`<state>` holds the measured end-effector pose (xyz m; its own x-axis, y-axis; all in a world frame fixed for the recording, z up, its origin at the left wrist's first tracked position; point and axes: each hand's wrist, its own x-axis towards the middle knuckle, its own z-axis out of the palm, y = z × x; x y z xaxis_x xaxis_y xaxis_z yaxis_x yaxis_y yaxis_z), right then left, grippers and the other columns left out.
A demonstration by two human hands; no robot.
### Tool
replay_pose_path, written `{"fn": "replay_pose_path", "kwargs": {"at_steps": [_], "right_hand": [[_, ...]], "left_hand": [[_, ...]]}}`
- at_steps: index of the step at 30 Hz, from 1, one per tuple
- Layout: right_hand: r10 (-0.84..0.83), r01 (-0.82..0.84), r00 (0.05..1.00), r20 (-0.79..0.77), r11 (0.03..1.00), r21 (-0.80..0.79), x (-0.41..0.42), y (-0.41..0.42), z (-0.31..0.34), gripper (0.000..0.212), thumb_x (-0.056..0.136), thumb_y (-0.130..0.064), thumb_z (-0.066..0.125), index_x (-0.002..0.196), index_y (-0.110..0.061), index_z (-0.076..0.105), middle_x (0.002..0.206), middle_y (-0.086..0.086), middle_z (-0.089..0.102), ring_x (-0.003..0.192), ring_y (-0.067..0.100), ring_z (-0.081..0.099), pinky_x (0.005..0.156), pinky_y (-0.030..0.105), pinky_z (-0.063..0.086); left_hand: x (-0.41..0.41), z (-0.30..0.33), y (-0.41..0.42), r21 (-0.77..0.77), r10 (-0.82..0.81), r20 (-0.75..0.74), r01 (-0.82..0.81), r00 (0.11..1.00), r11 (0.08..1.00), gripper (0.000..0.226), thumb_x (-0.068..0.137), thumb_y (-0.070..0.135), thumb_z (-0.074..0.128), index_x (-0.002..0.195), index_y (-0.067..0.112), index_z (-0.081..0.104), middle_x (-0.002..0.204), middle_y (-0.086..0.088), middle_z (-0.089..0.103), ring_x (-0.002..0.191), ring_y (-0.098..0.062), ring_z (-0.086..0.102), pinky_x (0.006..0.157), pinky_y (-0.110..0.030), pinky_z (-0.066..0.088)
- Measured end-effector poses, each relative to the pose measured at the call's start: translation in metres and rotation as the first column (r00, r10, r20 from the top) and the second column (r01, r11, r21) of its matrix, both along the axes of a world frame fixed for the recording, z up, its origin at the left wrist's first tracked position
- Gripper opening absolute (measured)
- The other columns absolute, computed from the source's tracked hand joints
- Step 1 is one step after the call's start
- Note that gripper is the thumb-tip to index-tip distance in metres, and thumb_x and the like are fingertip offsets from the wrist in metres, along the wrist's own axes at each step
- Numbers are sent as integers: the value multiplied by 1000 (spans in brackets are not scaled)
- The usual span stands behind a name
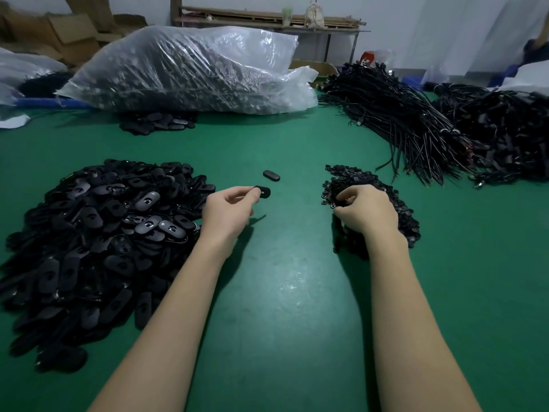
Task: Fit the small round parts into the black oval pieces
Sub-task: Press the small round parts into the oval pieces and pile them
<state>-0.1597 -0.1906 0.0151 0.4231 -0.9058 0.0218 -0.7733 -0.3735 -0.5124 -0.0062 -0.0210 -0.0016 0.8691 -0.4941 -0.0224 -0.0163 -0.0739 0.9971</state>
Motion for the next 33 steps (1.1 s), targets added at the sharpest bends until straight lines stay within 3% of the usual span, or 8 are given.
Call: {"fn": "replay_pose_path", "kwargs": {"at_steps": [5,11,14,16,19,21,27,33], "right_hand": [[-166,171,980,112,985,-33,2,3,-7,16,89,-21,70,98,-31,78,108,-1,75,103,27,68,79,32,50],[-179,210,934,310,975,-68,0,4,-5,18,88,-15,64,95,-28,75,97,-3,76,96,25,68,81,33,52],[-77,94,890,449,995,-15,4,7,-2,16,90,-12,67,97,-21,78,91,-1,76,84,17,71,83,29,55],[-35,-89,788,615,981,170,10,17,1,12,91,-5,70,95,-14,77,87,3,77,76,15,74,81,26,59],[-51,-406,612,789,836,369,22,35,3,10,91,5,71,94,-4,72,86,12,76,78,20,76,77,24,61],[-64,-501,567,821,765,405,30,44,0,11,90,9,70,93,-1,71,86,15,74,78,22,76,77,23,61],[-86,-568,574,814,674,472,38,53,-6,10,92,11,67,92,2,72,85,18,77,77,25,75,79,26,63],[-64,-532,608,792,707,465,37,56,-6,6,93,3,70,92,-2,73,75,8,76,67,17,74,66,22,61]], "left_hand": [[2,0,1,10,2,-27,-2,1000,1000,6,92,18,72,97,18,73,86,3,75,52,1,55,52,-13,46],[0,2,3,5,-21,-14,22,1000,1000,10,93,12,70,99,19,74,92,-6,74,54,-6,54,51,-16,44],[0,2,5,21,-37,17,37,999,999,9,92,15,71,98,21,76,90,-2,75,55,-4,57,57,-16,46],[0,2,4,32,-51,29,50,998,998,9,91,16,72,94,24,76,86,4,75,54,2,59,57,-13,48],[0,2,2,25,-74,31,73,997,997,14,91,12,71,88,25,75,79,8,74,57,5,63,56,-12,49],[0,2,2,20,-85,17,85,996,996,17,91,8,71,85,24,75,71,10,73,61,1,66,58,-13,51],[-1,2,1,-39,-122,-95,119,988,992,15,90,1,68,89,15,72,67,2,74,68,-9,71,70,-20,57],[-3,4,2,-86,-153,-132,142,979,986,13,90,0,70,91,13,74,77,-3,78,77,-17,76,71,-18,58]]}}
